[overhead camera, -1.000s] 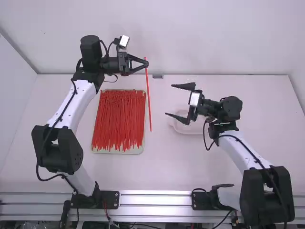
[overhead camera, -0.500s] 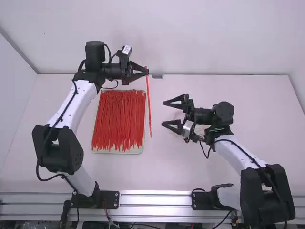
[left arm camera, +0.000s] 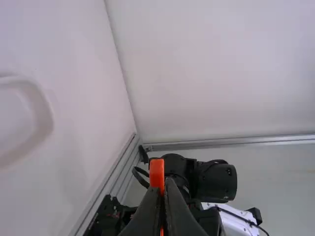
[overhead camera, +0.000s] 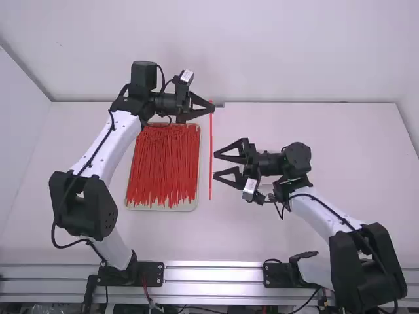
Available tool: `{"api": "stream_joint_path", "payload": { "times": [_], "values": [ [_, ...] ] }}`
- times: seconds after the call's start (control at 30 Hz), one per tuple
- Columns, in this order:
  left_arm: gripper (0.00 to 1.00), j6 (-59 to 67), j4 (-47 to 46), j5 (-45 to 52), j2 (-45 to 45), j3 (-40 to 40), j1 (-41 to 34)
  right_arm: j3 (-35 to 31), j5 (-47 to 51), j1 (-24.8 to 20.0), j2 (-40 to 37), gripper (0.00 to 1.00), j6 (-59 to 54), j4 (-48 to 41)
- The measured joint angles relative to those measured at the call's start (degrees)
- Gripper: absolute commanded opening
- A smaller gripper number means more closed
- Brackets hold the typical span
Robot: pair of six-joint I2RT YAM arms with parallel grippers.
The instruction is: Fasten the cable tie
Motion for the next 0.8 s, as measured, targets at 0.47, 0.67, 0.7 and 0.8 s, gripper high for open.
{"api": "stream_joint_path", "payload": {
  "times": [0.47, 0.67, 0.7, 0.8],
  "values": [
    [0.02, -2.14, 3.39, -2.71, 0.00, -1.68, -0.22, -0.70, -1.33, 1.88, 0.00, 0.55, -6.12, -0.07],
    [0.02, -2.14, 3.39, -2.91, 0.00, -2.16, -0.22, -0.70, -1.33, 1.86, 0.00, 0.40, -6.34, -0.04],
    [0.02, -2.12, 3.43, -2.91, 0.00, -2.16, -0.22, -0.70, -1.31, 1.86, 0.00, 0.32, -6.43, -0.02],
    [0.02, -2.10, 3.43, -2.91, 0.00, -2.19, -0.22, -0.70, -1.31, 1.88, 0.00, 0.25, -6.45, -0.07]
  ]
}}
